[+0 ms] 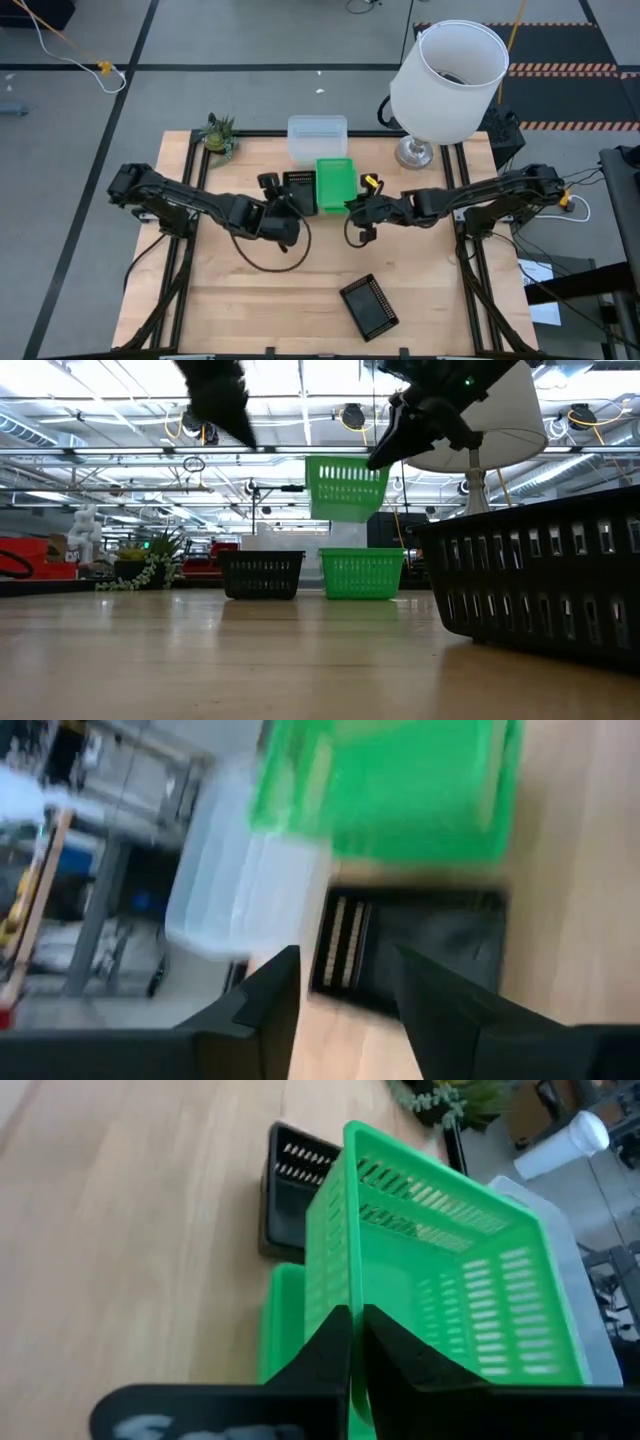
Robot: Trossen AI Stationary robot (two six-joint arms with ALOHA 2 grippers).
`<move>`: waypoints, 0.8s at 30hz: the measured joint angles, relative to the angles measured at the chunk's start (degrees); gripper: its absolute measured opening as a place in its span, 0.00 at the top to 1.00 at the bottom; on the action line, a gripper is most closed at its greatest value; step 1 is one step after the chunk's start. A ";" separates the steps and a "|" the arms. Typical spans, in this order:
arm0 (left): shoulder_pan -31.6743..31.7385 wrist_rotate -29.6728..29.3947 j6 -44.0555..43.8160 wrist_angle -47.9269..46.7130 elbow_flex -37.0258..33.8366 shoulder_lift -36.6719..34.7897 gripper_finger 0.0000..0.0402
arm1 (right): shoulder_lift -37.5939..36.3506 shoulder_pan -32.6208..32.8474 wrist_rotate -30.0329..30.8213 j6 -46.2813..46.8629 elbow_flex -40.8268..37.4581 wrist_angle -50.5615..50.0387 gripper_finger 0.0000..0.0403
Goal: Stack baskets by color
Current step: Stack the bottom green bin on the top stacked green bin
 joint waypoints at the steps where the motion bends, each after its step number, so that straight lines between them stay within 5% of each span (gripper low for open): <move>1: 0.22 0.21 -0.91 -1.56 -0.69 -0.18 0.62 | -0.39 -0.36 -0.04 -0.06 -0.81 1.76 0.98; 12: 2.49 5.00 3.52 6.81 -8.22 -2.91 0.73 | -2.78 -4.21 -6.27 -3.97 -10.09 11.82 0.98; 24: 3.30 8.41 5.81 11.98 -11.77 -6.44 0.77 | -2.33 -5.08 -6.29 -3.12 -11.78 14.45 0.98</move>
